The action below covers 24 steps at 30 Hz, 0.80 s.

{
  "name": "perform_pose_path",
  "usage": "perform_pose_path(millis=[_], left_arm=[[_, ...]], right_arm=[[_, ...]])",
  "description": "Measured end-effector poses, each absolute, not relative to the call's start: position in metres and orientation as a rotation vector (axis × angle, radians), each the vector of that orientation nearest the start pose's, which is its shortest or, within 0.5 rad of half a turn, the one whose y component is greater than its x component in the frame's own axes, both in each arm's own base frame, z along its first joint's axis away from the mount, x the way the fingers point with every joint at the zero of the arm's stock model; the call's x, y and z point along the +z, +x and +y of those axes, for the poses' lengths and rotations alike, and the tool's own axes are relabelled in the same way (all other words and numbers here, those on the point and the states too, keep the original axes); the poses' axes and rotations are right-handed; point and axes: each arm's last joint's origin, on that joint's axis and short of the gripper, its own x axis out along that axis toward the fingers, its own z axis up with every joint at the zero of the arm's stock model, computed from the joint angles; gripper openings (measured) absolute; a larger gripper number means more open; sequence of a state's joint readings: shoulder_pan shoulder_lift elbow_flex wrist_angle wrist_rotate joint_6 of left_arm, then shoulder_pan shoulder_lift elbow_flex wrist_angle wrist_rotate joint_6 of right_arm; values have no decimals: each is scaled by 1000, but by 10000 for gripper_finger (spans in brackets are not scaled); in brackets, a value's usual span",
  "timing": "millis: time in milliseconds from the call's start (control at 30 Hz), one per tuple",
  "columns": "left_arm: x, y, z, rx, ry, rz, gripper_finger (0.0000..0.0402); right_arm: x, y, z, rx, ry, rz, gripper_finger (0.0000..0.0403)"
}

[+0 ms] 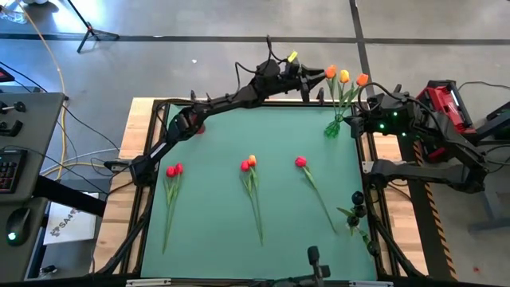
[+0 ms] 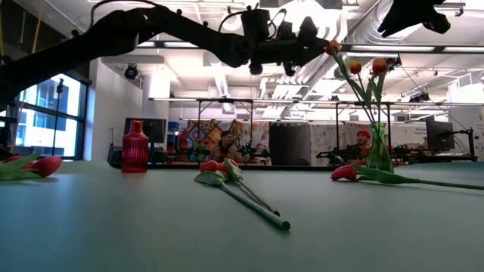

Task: Sort flowers into vase by color
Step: Put the right orange tulip into the green flower vase

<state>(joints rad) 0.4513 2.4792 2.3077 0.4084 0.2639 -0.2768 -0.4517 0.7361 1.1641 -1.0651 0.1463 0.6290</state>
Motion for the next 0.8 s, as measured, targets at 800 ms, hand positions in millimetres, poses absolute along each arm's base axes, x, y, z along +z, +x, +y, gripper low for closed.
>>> perform_pose_path(millis=[800], left_arm=[[316, 522, 222, -100, -258, -276, 119]], right_arm=[[380, 97, -50, -712, 702, 437, 55]])
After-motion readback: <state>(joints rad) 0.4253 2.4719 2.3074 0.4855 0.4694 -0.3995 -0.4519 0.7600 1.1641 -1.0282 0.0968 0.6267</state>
